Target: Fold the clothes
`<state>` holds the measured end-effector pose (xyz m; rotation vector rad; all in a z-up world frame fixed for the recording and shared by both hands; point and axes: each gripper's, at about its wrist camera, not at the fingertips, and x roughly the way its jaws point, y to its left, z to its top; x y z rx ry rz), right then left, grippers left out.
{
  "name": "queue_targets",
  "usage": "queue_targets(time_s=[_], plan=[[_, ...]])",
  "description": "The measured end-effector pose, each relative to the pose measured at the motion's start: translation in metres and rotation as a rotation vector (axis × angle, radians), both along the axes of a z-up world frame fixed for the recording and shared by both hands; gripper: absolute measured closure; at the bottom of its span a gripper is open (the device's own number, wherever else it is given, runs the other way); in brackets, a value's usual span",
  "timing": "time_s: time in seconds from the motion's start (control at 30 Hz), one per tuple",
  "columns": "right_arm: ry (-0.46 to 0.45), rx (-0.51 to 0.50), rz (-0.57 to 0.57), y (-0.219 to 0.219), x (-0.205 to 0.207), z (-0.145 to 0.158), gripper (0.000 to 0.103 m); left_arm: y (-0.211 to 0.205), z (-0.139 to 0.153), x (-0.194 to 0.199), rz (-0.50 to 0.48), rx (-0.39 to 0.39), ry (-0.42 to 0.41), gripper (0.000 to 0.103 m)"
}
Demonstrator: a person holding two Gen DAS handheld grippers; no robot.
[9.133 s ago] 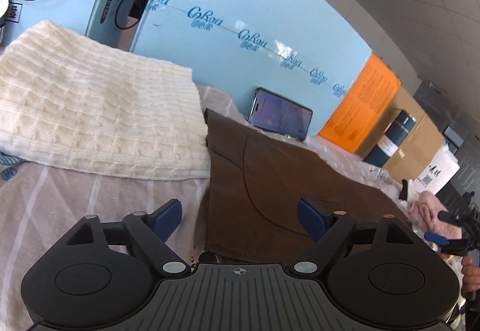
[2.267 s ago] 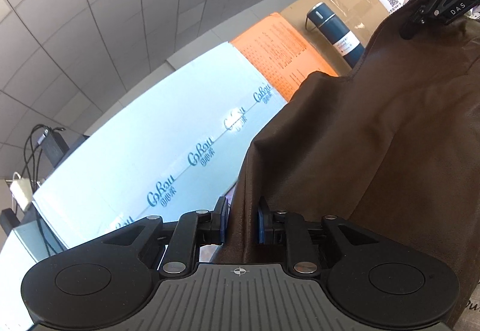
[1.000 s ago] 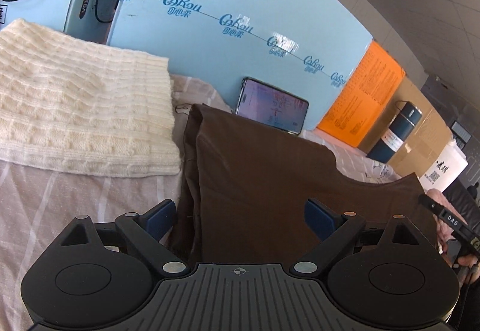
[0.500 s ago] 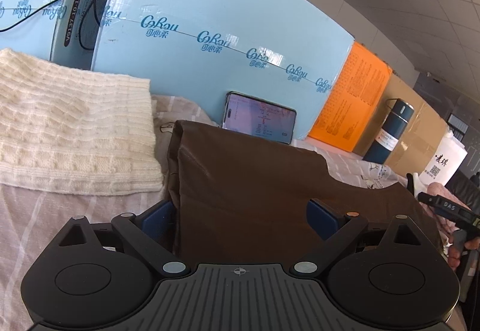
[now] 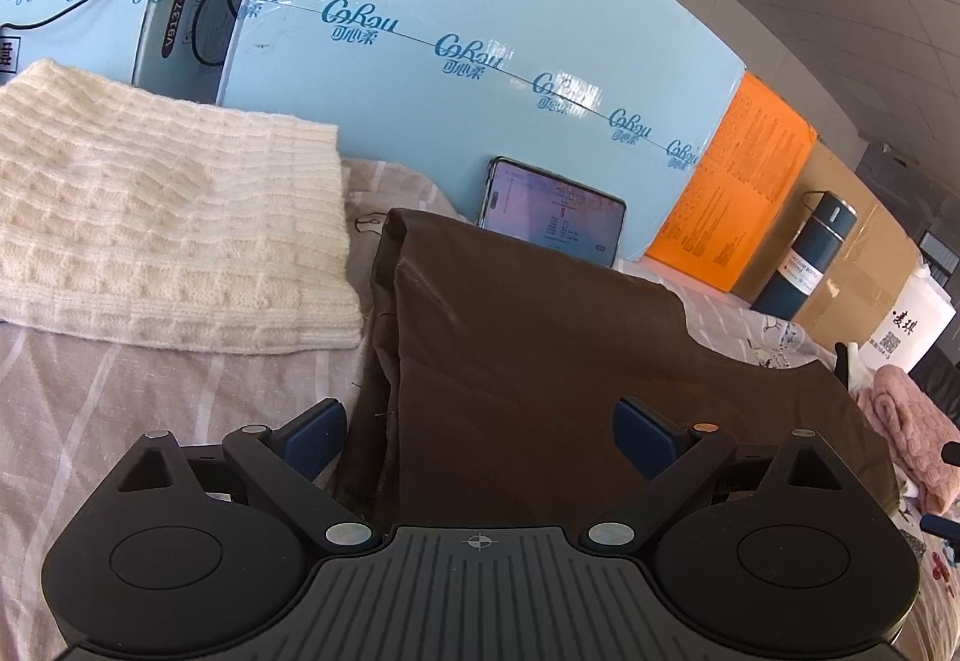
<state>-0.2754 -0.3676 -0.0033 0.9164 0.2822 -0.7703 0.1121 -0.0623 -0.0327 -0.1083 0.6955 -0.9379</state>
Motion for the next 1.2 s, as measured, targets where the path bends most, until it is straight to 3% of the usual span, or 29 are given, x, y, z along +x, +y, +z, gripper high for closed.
queue_targets(time_s=[0.3, 0.5, 0.6, 0.67, 0.77, 0.83, 0.97, 1.2], plan=[[-0.073, 0.198, 0.046, -0.011, 0.023, -0.033, 0.002, -0.004, -0.006, -0.005, 0.002, 0.054, -0.021, 0.005], [-0.117, 0.119, -0.053, -0.023, 0.048, -0.039, 0.008, -0.007, -0.008, -0.006, -0.013, 0.075, -0.025, 0.005], [-0.136, 0.064, -0.045, -0.021, 0.059, -0.042, 0.033, -0.008, -0.009, -0.007, -0.026, 0.078, -0.030, 0.004], [-0.148, 0.019, -0.029, -0.018, 0.063, -0.042, 0.059, -0.008, -0.010, -0.008, -0.036, 0.081, -0.033, 0.003], [-0.148, -0.053, -0.023, -0.012, 0.062, -0.039, 0.088, -0.010, -0.010, -0.011, -0.042, 0.092, -0.045, 0.003], [-0.174, -0.100, -0.008, -0.007, 0.058, -0.034, 0.093, -0.010, -0.011, -0.011, -0.046, 0.095, -0.052, 0.002], [-0.230, -0.191, 0.032, 0.010, 0.050, -0.023, 0.095, -0.009, -0.010, -0.013, -0.054, 0.087, -0.061, 0.002], [-0.278, -0.231, 0.030, 0.023, 0.033, -0.010, 0.097, -0.009, -0.007, -0.021, -0.149, 0.036, -0.079, 0.002]])
